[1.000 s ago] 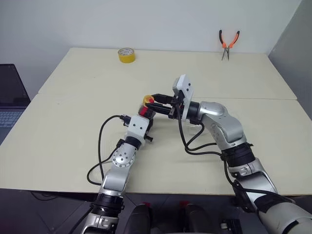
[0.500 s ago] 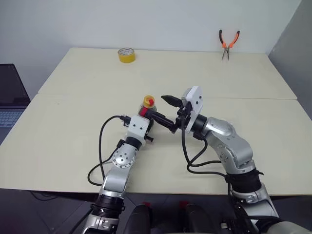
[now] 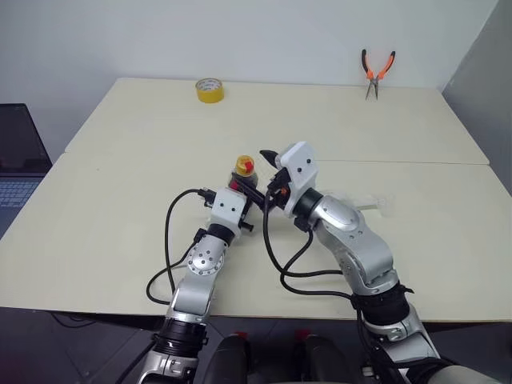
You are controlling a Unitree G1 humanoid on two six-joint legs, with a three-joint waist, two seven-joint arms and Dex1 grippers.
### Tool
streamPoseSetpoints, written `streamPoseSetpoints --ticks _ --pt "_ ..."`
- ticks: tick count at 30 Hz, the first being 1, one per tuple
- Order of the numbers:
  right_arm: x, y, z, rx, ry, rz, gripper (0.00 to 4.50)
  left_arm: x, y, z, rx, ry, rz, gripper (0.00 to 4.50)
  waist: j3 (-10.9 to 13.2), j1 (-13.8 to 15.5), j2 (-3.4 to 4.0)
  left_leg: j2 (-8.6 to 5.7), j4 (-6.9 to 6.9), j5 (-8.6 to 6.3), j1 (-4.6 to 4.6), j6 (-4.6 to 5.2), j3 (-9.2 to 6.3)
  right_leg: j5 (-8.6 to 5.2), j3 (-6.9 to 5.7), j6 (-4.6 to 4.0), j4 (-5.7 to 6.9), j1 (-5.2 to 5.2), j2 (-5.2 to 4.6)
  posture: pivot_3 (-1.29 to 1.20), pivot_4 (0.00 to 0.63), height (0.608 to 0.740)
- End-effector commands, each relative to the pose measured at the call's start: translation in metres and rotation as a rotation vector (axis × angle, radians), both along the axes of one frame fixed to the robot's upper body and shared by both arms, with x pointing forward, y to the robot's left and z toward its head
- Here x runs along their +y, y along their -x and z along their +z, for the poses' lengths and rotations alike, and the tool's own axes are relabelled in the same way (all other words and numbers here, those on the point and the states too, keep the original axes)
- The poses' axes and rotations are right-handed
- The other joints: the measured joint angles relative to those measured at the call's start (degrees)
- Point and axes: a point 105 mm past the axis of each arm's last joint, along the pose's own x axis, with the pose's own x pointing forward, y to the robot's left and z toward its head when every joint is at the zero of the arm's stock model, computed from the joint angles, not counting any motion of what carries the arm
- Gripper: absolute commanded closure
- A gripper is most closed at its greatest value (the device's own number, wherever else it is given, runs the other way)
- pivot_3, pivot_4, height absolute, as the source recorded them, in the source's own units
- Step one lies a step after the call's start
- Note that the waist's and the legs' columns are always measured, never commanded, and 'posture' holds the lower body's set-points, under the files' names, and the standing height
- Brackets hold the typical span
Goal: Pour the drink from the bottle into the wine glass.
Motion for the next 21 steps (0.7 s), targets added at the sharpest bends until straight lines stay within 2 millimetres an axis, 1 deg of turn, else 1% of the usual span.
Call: streamPoseSetpoints --ticks 1,4,10,13,17,19,21 --pt "-0.001 0.000 0.018 -0.056 -0.059 -0.017 0.46 -0.006 0.000 0.018 -0.066 0.013 -0.016 3.47 0.00 0.00 0.00 0.00 0.00 0.00 0.00 0.00 0.00 0.00 0.00 0.00 0.00 0.00 0.00 0.00 0.150 0.740" --pt "-0.007 -0.002 0.019 -0.044 -0.090 -0.026 0.46 -0.005 0.000 0.017 -0.064 0.012 -0.015 3.47 0.00 0.00 0.00 0.00 0.00 0.00 0.00 0.00 0.00 0.00 0.00 0.00 0.00 0.00 0.00 0.00 0.150 0.740" --pt "-0.015 -0.007 0.013 -0.033 -0.070 -0.067 0.46 -0.005 0.000 0.017 -0.063 0.012 -0.018 3.47 0.00 -0.01 0.00 0.00 0.00 0.00 0.00 0.00 0.00 0.00 -0.01 0.00 0.00 0.00 0.00 0.00 0.150 0.740" --pt "-0.019 -0.011 0.009 -0.049 -0.026 -0.098 0.46 -0.004 0.000 0.016 -0.063 0.012 -0.018 3.47 0.00 -0.01 0.00 0.00 0.00 0.00 0.00 0.00 0.00 0.00 0.00 0.00 0.00 0.00 0.00 0.00 0.150 0.740" --pt "-0.025 -0.014 0.009 -0.050 -0.026 -0.133 0.46 -0.004 -0.001 0.017 -0.065 0.012 -0.016 3.48 0.00 -0.01 0.00 0.00 0.00 0.00 0.00 0.00 0.00 0.00 0.00 0.00 0.00 0.00 0.00 0.00 0.150 0.740" --pt "-0.030 -0.015 0.008 -0.042 -0.031 -0.147 0.46 -0.003 0.000 0.017 -0.065 0.014 -0.014 3.48 0.00 -0.01 0.00 0.00 0.00 0.00 0.00 0.00 0.00 0.00 0.00 0.00 0.00 0.00 0.00 0.00 0.150 0.740" --pt "-0.041 -0.014 0.006 -0.031 -0.039 -0.167 0.46 -0.001 0.000 0.017 -0.064 0.019 -0.006 3.48 0.00 0.00 0.00 0.00 0.00 0.00 0.00 0.00 0.00 0.00 0.00 0.00 0.00 0.00 0.00 0.00 0.150 0.740"
